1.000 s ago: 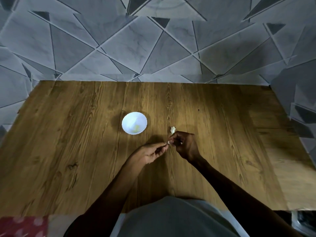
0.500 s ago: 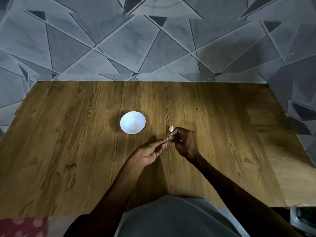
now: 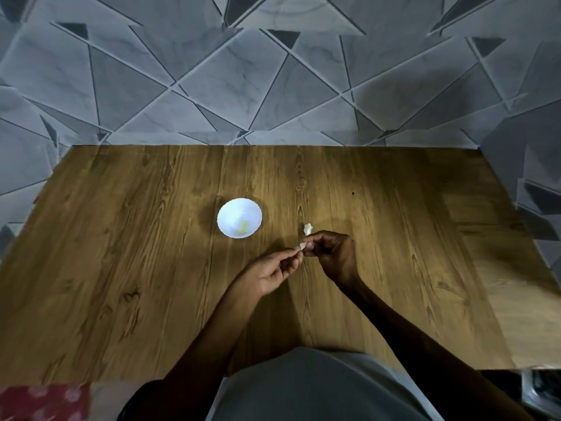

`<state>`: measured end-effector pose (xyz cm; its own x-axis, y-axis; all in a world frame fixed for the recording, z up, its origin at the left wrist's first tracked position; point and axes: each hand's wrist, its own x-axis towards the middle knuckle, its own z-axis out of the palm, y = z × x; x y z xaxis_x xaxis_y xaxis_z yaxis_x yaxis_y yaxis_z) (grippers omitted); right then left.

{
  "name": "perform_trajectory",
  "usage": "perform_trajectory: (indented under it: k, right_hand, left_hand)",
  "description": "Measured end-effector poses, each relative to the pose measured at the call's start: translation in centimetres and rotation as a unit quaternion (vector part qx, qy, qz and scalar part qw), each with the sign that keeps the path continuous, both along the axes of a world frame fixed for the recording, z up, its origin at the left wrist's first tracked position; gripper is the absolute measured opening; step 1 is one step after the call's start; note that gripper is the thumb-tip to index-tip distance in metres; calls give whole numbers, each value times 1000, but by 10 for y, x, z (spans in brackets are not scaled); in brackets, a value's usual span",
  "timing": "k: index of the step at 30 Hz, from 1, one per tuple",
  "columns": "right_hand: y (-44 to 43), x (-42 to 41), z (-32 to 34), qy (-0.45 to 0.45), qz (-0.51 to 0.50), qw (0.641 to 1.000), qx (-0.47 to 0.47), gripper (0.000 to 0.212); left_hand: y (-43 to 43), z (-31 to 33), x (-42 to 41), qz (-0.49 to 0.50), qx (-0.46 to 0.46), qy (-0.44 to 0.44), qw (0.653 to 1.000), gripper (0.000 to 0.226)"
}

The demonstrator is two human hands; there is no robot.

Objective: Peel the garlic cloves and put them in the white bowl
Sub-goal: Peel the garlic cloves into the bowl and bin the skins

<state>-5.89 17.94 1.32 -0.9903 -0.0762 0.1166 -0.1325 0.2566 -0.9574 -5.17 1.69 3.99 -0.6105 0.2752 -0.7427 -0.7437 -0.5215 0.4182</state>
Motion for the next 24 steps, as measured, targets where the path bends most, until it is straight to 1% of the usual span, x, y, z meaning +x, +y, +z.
perform_trajectory:
  k: [1, 2, 3, 4, 6, 8, 12, 14, 18, 20, 21, 24]
  right_hand:
    - [0, 0, -1, -36, -3, 999, -34, 13]
    - [0, 0, -1, -69, -5, 996, -60, 13]
    - [0, 0, -2, -101, -8, 992, -80, 13]
    - [1, 1, -2, -134, -13, 986, -94, 14]
    - [4, 2, -2, -192, -15, 973, -127, 14]
    - [7, 3, -2, -224, -7, 962, -158, 17]
    - [13, 3, -5, -242, -17, 958, -153, 17]
    - [14, 4, -6, -233, -6, 963, -137, 17]
    - [13, 6, -9, -218, -16, 970, -103, 16]
    - [11, 6, -12, -216, -24, 971, -98, 15]
    - [10, 6, -13, -217, -29, 971, -100, 15]
    - [7, 7, -13, -215, -38, 967, -130, 18]
  left_hand:
    - [2, -3, 1, -24, -52, 50, 997, 11]
    - [2, -8, 2, -49, -118, 107, 986, 10]
    - [3, -13, 2, -78, -194, 166, 964, 11]
    - [3, -16, 2, -103, -267, 215, 934, 13]
    - [2, -22, 2, -131, -387, 272, 871, 15]
    - [-1, -25, 1, -143, -444, 285, 837, 11]
    - [-11, -39, 1, -217, -520, 305, 768, 6]
    - [-12, -46, 2, -233, -540, 306, 749, 9]
    - [-13, -52, 3, -242, -549, 318, 734, 16]
    - [-13, -53, 3, -238, -533, 330, 742, 21]
    - [-12, -52, 3, -229, -515, 326, 759, 22]
    - [-9, -45, 4, -160, -396, 301, 853, 16]
